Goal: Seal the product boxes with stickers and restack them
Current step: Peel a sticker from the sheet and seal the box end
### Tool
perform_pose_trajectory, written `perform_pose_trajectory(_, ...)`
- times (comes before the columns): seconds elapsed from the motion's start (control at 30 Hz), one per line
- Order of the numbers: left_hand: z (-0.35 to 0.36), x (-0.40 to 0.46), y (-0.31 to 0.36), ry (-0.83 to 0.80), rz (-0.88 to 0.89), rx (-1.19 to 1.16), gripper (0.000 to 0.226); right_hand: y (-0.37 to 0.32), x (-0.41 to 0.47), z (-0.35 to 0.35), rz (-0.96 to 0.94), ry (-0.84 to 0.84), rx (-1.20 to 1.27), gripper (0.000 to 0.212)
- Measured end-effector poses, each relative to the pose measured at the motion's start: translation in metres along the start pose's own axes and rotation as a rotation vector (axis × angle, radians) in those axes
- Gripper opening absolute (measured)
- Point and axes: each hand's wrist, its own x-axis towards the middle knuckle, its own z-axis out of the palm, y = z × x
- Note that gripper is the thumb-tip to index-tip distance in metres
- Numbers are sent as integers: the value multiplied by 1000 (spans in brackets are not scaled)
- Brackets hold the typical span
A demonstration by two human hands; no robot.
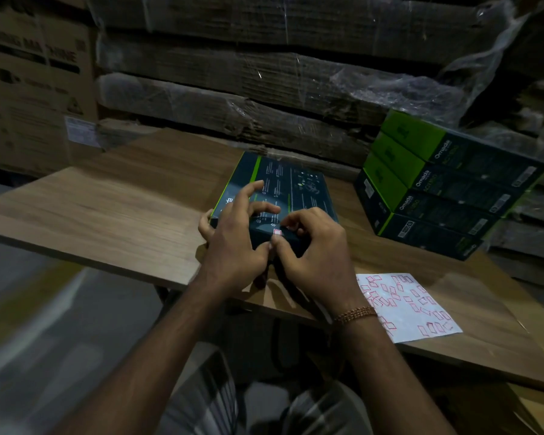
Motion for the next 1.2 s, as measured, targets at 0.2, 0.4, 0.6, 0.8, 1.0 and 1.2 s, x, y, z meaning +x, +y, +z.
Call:
perform_pose_trajectory(0.2, 0, -2, 5, 9, 13, 117, 102, -1, 1, 6, 20, 16, -30, 19)
perform_pose_trajectory(0.4, 1, -1, 6, 7, 14, 141, 108, 2, 3, -1, 18, -71, -19, 24)
perform_pose_trajectory(0.6, 0, -2, 7, 20, 22, 151, 105, 1, 2, -4, 38, -40, 37, 30)
perform_pose_trajectory(0.8, 1, -1, 7, 22, 25, 159, 104, -1, 3, 0, 60, -15, 24, 27)
perform_pose_trajectory(1.0, -1, -2, 6, 12, 20, 141, 105, 1, 4, -5, 61, -63, 62, 32)
perform_pose_trajectory(1.2, -2, -3, 8, 16, 1, 106, 101, 2, 5, -6, 134, -34, 163, 26)
